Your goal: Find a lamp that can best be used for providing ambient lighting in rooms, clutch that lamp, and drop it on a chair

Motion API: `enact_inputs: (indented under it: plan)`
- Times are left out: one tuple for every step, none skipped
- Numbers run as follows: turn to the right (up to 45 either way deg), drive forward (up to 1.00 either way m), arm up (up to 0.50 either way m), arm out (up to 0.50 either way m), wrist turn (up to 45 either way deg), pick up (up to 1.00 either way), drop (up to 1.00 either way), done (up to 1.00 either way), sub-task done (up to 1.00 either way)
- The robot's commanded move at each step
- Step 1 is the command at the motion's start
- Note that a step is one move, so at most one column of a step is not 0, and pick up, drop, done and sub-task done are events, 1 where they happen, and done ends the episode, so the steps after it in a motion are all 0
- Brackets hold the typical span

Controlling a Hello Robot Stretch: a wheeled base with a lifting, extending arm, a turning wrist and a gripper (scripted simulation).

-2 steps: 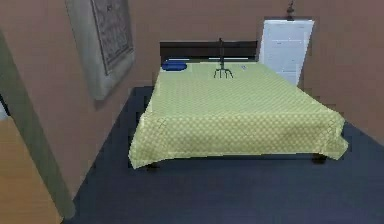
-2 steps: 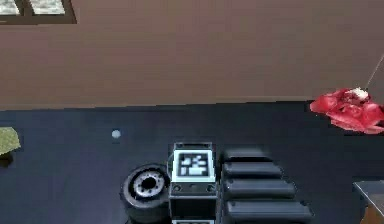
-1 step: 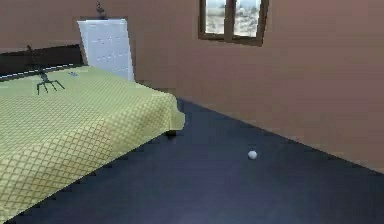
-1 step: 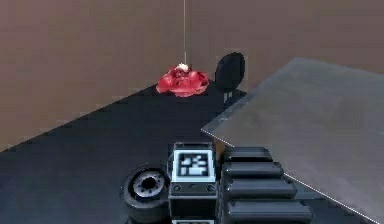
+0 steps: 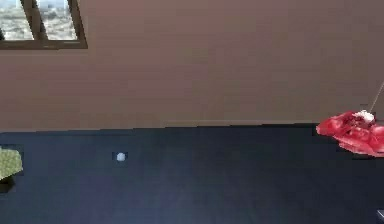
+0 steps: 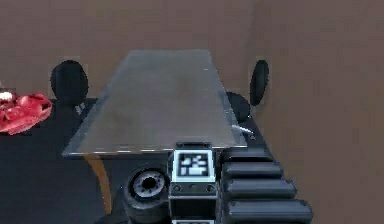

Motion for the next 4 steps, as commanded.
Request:
enact_inputs:
  plan:
    - [24.0, 0.0, 0.0, 0.0, 0.0, 0.0, 0.0, 0.0, 0.0]
    - [-45.0, 0.0, 0.0, 0.0, 0.0, 0.0, 0.0, 0.0, 0.0]
    - [-45.0, 0.0, 0.0, 0.0, 0.0, 0.0, 0.0, 0.0, 0.0]
    - [-45.0, 0.0, 0.0, 0.0, 0.0, 0.0, 0.0, 0.0, 0.0]
